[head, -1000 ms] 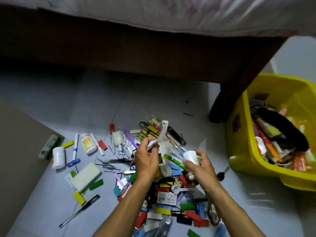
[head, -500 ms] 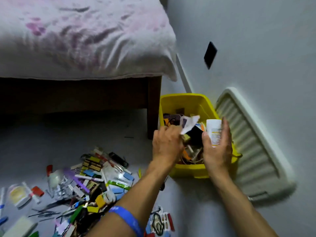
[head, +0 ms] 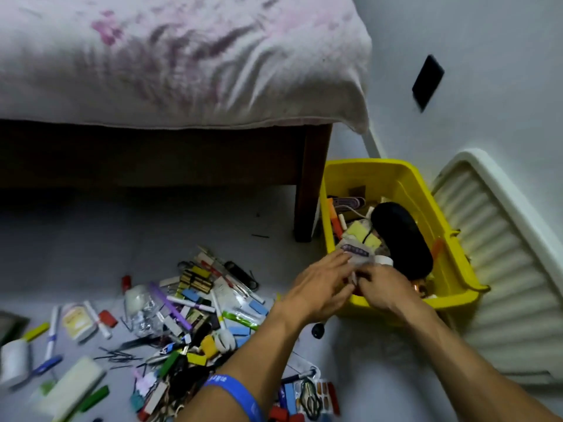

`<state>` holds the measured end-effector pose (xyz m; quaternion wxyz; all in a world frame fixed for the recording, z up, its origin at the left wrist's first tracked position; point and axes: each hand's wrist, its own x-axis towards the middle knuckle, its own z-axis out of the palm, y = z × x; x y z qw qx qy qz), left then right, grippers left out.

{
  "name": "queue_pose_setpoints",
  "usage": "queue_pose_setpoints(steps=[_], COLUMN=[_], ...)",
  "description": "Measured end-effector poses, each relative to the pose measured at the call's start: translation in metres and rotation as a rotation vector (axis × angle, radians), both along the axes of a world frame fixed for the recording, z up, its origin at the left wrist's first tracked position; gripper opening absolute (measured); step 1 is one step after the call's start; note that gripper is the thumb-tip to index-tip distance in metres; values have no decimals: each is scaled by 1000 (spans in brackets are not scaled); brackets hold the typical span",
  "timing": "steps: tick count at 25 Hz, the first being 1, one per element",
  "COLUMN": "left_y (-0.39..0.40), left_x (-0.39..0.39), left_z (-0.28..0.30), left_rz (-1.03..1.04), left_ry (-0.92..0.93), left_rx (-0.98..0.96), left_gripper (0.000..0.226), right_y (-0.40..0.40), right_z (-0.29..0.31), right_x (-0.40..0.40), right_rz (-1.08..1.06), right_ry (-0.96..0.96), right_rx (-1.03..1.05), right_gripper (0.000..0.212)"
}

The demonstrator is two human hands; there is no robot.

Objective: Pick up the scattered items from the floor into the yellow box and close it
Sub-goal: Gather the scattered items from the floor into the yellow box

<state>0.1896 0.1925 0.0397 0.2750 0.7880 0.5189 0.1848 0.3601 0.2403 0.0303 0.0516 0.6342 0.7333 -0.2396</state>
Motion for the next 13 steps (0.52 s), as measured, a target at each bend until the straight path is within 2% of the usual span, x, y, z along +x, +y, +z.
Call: queue_pose_setpoints(steps=[3,5,7,9,13], left_y=[-17,-26,-36,-42,-23], left_x=[-32,-65,-98,-132,-191], left_z=[-2,-8,-22,-43,-101], left_rz=[194,334,457,533,566], left_ry=[-40,15,115,231,368], left_rx=[34,30,-75,-214,-316], left_gripper=[54,56,64,72,79], right_y=[-27,-39,-42,-36,4], right_z=[5,15,23,16,-46], right_x=[-19,-54,-97,-138,-197], right_rz=[-58,47,149,209,274], right_ry=[108,254,333,339,182], right_rx=[538,675,667,549,276], right_gripper=[16,20,26,32,47])
